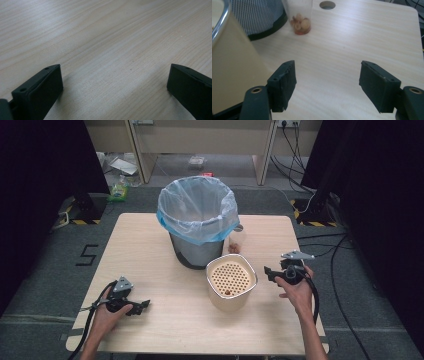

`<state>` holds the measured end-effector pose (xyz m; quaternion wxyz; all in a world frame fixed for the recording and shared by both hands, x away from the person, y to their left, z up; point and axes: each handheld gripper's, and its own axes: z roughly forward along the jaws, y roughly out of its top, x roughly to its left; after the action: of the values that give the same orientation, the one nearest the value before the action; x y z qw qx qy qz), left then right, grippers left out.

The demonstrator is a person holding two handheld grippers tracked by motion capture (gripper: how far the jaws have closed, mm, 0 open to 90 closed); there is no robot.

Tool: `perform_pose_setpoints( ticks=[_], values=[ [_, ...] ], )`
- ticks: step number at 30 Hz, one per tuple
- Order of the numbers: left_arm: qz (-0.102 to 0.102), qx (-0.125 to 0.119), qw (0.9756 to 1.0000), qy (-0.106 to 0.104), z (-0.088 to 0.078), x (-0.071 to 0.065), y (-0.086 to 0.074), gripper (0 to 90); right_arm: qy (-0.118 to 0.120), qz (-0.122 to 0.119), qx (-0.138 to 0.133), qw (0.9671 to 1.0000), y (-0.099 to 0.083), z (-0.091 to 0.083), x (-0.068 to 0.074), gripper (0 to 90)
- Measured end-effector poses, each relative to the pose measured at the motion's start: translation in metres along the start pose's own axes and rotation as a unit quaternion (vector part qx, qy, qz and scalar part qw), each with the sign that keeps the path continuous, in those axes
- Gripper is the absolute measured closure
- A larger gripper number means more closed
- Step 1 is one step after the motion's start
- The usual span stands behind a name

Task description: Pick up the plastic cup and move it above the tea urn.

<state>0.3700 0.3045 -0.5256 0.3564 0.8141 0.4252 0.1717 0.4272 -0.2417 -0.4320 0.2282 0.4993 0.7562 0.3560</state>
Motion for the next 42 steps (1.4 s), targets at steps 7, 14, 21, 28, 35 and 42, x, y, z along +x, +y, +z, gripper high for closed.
perform_pose_setpoints(
  ticks=[7, 14, 21, 28, 35, 42],
  values=[
    [0.0, 0.0, 1.0, 0.0, 0.0, 0.0, 0.0, 0.0, 0.001, -0.001, 0.0, 1.0, 0.027, 0.013, -0.001, 34.2],
    [0.0, 0.0, 1.0, 0.0, 0.0, 0.0, 0.0, 0.0, 0.007, 0.009, -0.001, 0.9999, 0.054, 0.032, -0.004, 38.5],
    [0.0, 0.0, 1.0, 0.0, 0.0, 0.0, 0.0, 0.0, 0.008, 0.004, -0.005, 0.9999, 0.074, 0.043, 0.0, 39.7],
    [0.0, 0.0, 1.0, 0.0, 0.0, 0.0, 0.0, 0.0, 0.01, -0.003, 0.005, 0.9999, 0.093, 0.066, 0.007, 43.4],
    [0.0, 0.0, 1.0, 0.0, 0.0, 0.0, 0.0, 0.0, 0.007, -0.011, 0.017, 0.9998, 0.101, 0.083, 0.012, 46.7],
    [0.0, 0.0, 1.0, 0.0, 0.0, 0.0, 0.0, 0.0, 0.005, -0.016, 0.025, 0.9996, 0.112, 0.097, 0.017, 48.9]
  ],
)
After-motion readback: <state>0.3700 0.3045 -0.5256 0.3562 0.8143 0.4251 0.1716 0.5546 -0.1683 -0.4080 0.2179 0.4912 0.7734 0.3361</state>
